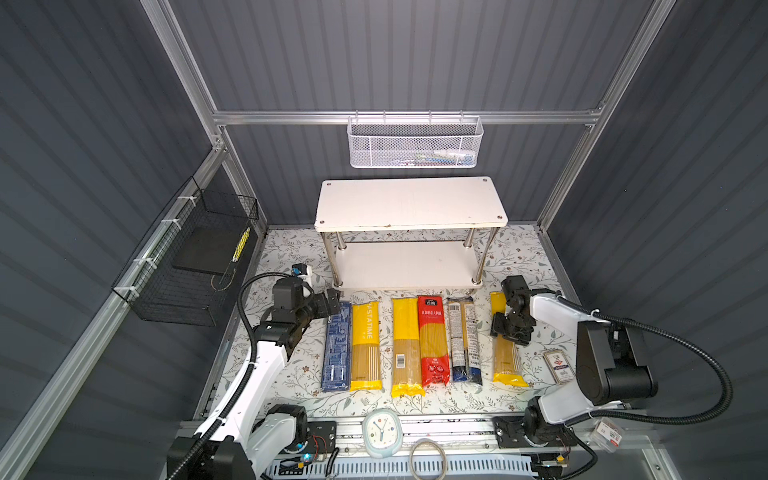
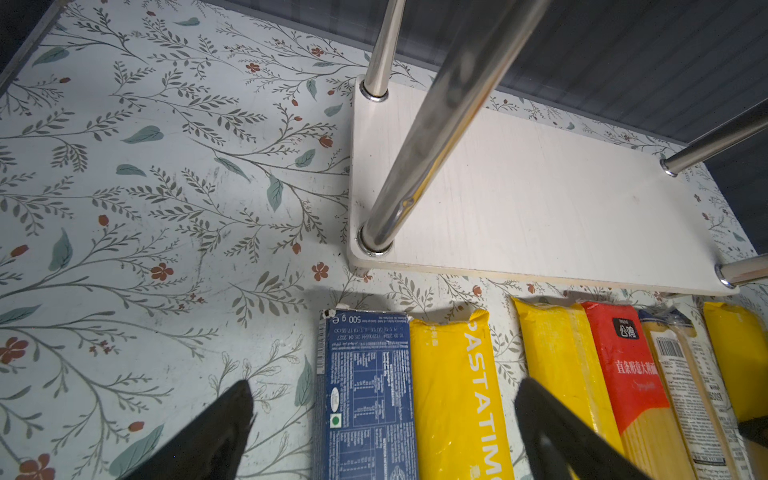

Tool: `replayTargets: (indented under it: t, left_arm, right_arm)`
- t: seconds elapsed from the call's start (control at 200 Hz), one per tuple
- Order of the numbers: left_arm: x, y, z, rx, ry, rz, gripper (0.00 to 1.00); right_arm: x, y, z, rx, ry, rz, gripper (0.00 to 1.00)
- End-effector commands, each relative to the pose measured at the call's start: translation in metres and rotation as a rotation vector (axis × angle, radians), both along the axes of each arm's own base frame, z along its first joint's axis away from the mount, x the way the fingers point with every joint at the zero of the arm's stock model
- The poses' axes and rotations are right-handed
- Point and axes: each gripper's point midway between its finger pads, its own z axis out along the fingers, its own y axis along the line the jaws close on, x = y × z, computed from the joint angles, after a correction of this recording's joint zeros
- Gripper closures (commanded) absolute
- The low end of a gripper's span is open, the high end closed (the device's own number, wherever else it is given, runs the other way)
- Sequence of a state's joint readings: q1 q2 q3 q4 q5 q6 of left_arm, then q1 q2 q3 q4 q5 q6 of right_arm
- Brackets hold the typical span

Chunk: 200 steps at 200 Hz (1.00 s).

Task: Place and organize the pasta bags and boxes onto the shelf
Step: 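Lift the yellow bag upright with the right gripper toward the shelf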

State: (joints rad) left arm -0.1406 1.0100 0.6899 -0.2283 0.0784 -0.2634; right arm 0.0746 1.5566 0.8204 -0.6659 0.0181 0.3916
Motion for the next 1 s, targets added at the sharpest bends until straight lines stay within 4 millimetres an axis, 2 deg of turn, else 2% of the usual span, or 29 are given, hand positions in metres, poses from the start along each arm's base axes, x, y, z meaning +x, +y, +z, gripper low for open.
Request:
replayTargets:
  t: [0.0,0.255,0.345,0.545,0.78,0.995]
  left_arm:
    - [-0.001,0.000,0.015,0.005,-0.020,-0.006,0.01]
    - [-0.003,0.002,0.020,0.008,-0.024,-0.001,0.01]
    - [-0.003,0.002,0.023,0.006,-0.032,-0.001,0.01]
    - [-0.005,0.002,0.023,0.008,-0.028,0.001,0.01]
    - [-0.004,0.000,0.020,-0.007,-0.017,-0.001,0.01]
    - [-0.005,-0.002,0.020,-0.015,-0.010,-0.010,0.01]
  right_arm:
    - [-0.015,0.002,-0.011,0.017,0.051,-0.004,0.40]
    - [-0.018,0.005,-0.012,0.036,0.053,-0.011,0.44]
    - [-0.017,0.007,-0.012,0.049,0.045,-0.011,0.50]
    - [-0.018,0.011,-0.008,0.074,0.027,-0.014,0.55]
    - [-0.014,0.007,0.018,0.056,-0.064,-0.015,0.57]
    - [-0.009,0.003,0.035,0.066,-0.163,-0.030,0.72]
